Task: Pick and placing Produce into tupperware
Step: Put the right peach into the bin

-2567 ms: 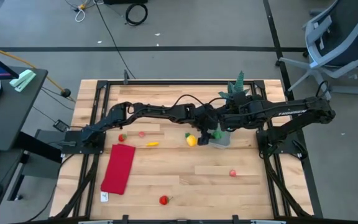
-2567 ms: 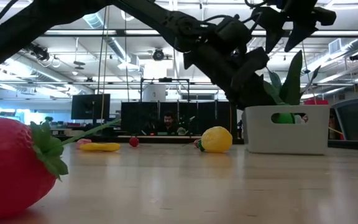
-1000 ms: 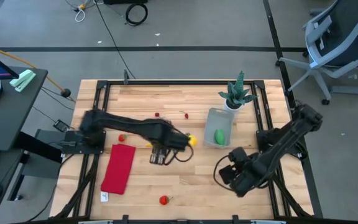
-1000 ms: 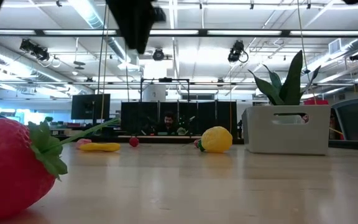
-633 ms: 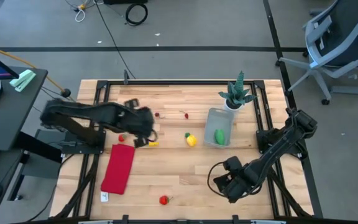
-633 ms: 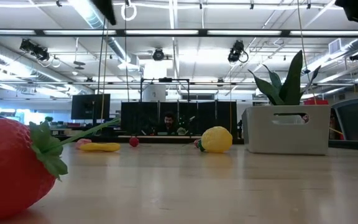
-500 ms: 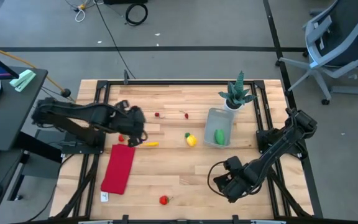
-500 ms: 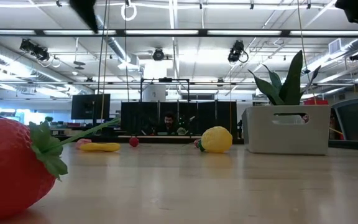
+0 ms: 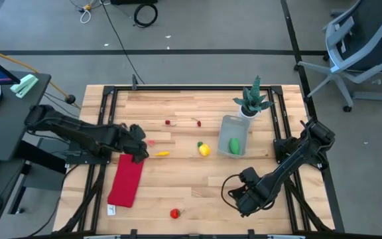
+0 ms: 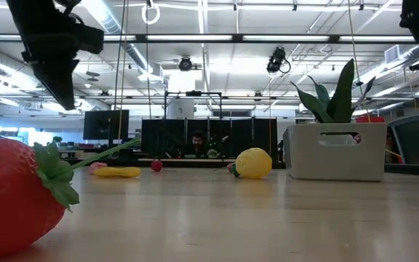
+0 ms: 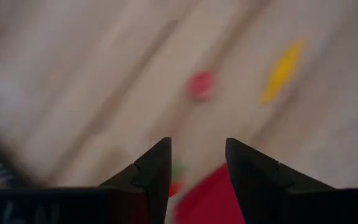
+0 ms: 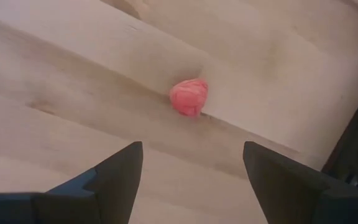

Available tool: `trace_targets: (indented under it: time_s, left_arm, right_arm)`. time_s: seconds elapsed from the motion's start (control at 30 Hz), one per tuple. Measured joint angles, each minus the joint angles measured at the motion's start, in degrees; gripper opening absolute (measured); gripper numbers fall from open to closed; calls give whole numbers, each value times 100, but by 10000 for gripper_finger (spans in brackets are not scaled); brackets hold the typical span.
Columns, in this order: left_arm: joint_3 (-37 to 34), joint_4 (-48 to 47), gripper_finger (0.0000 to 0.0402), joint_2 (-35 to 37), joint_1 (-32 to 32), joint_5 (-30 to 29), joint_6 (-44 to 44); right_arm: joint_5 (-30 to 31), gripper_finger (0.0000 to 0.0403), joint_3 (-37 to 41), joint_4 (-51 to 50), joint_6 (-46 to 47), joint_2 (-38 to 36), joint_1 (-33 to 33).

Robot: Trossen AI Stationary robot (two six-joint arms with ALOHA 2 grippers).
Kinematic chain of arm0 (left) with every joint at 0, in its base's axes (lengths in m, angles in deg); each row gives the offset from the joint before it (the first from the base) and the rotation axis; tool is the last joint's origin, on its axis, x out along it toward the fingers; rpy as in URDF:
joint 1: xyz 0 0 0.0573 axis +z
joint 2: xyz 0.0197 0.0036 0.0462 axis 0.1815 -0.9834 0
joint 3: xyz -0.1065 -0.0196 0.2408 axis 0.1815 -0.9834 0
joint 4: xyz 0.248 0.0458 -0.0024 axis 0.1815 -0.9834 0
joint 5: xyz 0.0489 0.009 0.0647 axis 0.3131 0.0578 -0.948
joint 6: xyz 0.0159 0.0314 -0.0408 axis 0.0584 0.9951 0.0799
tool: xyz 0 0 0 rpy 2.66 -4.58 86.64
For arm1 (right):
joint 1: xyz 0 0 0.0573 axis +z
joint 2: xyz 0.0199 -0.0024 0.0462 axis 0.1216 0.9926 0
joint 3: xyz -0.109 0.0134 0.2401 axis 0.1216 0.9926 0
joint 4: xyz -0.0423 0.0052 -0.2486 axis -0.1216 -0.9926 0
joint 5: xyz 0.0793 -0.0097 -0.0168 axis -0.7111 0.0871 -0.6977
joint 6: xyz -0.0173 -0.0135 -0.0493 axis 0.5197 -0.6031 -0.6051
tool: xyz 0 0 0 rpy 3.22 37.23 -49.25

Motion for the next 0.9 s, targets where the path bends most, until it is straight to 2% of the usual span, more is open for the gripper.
trace_targets:
  time_s: [0.1, 0.2, 0.33, 0.63, 0.9]
  left_arm:
    - [-173, 1076, 148, -12, -94, 126, 25]
    - [-172, 1683, 141, -12, -157, 144, 41]
    - [15, 1925, 131, -12, -188, 144, -9]
    - [263, 2313, 113, -12, -186, 171, -53]
    - [282, 2505, 111, -12, -186, 185, -55]
  right_arm:
    - [25, 288, 0, -20, -153, 135, 0]
    - [61, 288, 0, -21, -396, 251, -1]
    - [57, 288, 191, 167, -607, 298, -71]
    - [11, 288, 1473, 1436, -833, -3, -404]
    - [-89, 288, 1557, 1727, -1111, -21, -486]
